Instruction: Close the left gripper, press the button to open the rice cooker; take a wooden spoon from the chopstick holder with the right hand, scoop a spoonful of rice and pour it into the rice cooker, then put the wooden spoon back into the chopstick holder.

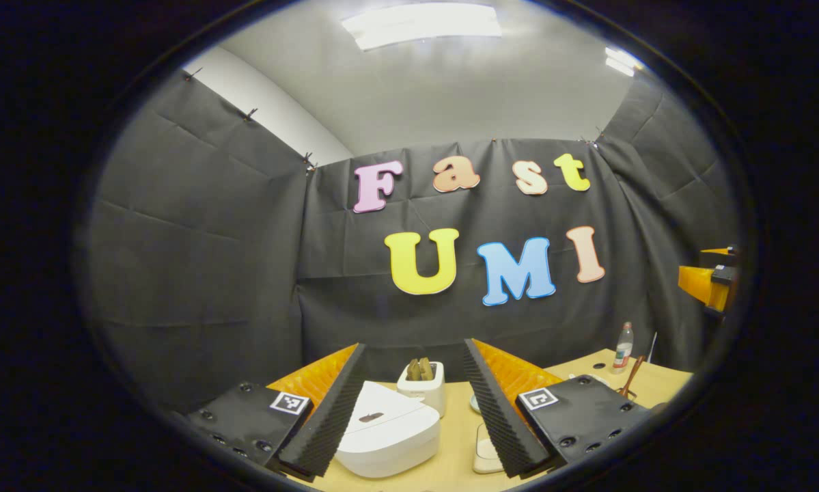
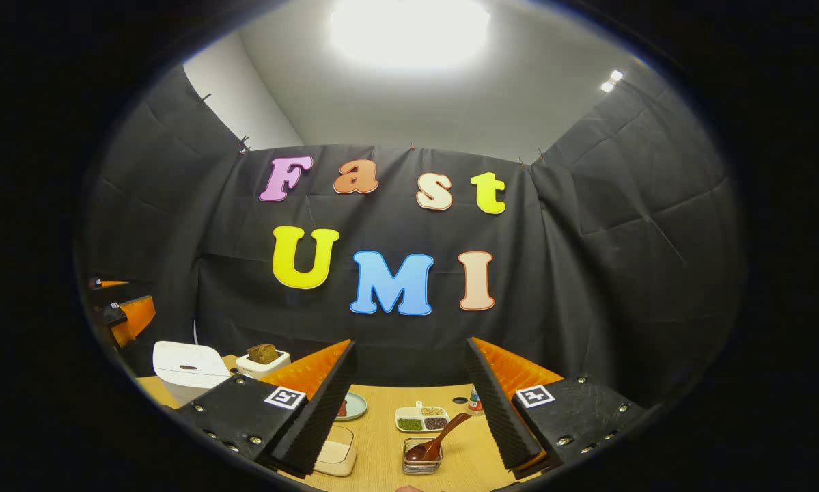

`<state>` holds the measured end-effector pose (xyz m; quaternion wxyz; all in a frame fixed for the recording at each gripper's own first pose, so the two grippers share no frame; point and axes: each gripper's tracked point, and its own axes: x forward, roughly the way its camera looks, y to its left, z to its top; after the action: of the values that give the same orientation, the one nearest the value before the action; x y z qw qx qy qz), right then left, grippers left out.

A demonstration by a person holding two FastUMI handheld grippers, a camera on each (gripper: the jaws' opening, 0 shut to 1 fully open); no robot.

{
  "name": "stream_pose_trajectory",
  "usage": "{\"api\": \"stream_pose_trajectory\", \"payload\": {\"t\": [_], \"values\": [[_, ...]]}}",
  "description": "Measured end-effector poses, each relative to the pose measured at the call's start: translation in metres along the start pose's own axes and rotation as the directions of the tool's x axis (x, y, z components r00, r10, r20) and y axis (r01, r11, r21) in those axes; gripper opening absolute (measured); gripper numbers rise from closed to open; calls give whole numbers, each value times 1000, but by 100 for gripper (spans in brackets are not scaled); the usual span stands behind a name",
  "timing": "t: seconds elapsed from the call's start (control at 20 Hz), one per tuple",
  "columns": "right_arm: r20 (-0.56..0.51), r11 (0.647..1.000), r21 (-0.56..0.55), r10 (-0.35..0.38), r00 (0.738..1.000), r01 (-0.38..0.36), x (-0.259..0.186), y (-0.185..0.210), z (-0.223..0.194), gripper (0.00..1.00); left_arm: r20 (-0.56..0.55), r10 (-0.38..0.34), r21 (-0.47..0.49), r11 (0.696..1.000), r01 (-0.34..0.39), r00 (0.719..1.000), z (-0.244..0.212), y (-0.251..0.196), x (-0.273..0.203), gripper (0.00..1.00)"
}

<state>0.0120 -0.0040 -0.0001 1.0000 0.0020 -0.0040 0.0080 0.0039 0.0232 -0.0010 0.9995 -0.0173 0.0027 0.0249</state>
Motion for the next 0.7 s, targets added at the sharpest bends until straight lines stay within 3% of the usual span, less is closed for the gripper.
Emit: {"api": "stream_pose_trajectory", "payload": {"t": [0.15,0.2,0.45,0.55,0.6,0.7], "values": [[-4,1000,16,-2,1000,2,2,0,0,96,-2,4,9,1000,-4,1000,-1,3,1,100],[-6,1000,25,1,1000,0,4,1,-1,96,-4,6,10,1000,-6,1000,0,4,1,91],[-12,1000,22,8,1000,-8,5,4,-2,96,-23,-1,-8,1000,0,1000,-6,13,2,76],[-12,1000,18,13,1000,-12,5,7,0,96,-35,35,7,999,-34,999,-11,27,6,70],[-9,1000,19,20,1000,-20,4,8,0,96,-38,35,12,999,-34,999,-12,30,7,56],[-2,999,19,32,999,-32,3,13,4,96,-41,45,15,999,-44,998,-13,33,7,39]]}}
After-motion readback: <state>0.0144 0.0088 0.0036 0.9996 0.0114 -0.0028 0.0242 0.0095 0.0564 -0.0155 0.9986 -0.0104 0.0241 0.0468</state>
